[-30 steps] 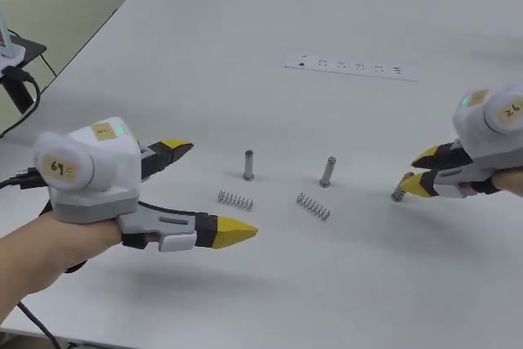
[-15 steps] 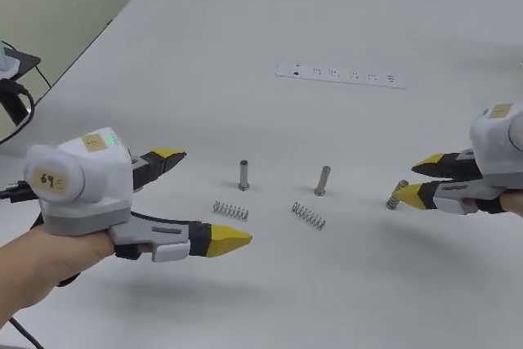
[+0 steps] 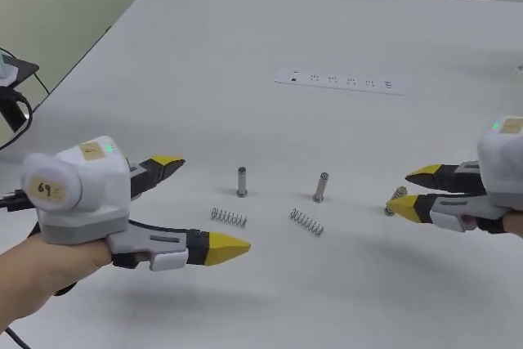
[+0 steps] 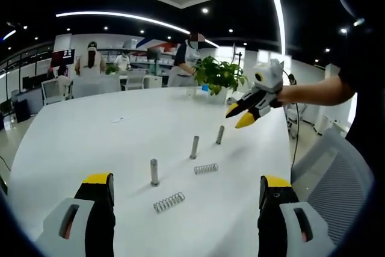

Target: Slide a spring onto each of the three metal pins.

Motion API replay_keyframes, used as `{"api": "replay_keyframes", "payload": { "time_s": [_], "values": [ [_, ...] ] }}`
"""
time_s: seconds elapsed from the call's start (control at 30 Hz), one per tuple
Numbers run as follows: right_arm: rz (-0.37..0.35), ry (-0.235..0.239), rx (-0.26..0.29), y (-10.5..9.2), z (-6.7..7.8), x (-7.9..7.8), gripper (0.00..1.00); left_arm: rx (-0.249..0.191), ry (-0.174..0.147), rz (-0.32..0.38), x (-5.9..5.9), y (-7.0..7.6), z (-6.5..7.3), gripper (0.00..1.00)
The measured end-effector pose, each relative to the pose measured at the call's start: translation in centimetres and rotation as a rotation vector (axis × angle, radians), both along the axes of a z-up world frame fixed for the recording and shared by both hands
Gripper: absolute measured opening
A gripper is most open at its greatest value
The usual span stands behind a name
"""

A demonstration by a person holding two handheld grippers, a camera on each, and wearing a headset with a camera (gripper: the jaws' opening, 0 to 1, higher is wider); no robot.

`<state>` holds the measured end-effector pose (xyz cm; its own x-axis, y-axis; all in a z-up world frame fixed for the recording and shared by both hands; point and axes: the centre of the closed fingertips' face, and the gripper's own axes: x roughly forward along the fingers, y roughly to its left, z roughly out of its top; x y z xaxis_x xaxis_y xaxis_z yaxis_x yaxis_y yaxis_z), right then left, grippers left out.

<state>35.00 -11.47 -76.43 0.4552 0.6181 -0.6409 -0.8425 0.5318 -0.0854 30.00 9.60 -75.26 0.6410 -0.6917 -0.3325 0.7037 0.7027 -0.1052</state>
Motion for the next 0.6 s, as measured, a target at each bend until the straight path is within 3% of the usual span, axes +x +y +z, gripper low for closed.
{"api": "replay_keyframes", "payload": {
  "time_s": [0.4, 0.6],
  "values": [
    [-0.004, -0.011, 0.091, 1.0, 1.1, -1.1, 0.3, 0.0, 0.003, 0.002, -0.1, 0.0, -0.2, 0.98],
    [-0.019, -0.007, 0.134, 2.0, 0.9, -1.6, 0.29, -0.005, -0.001, 0.003, 0.0, -0.1, 0.0, 0.98]
  ]
}}
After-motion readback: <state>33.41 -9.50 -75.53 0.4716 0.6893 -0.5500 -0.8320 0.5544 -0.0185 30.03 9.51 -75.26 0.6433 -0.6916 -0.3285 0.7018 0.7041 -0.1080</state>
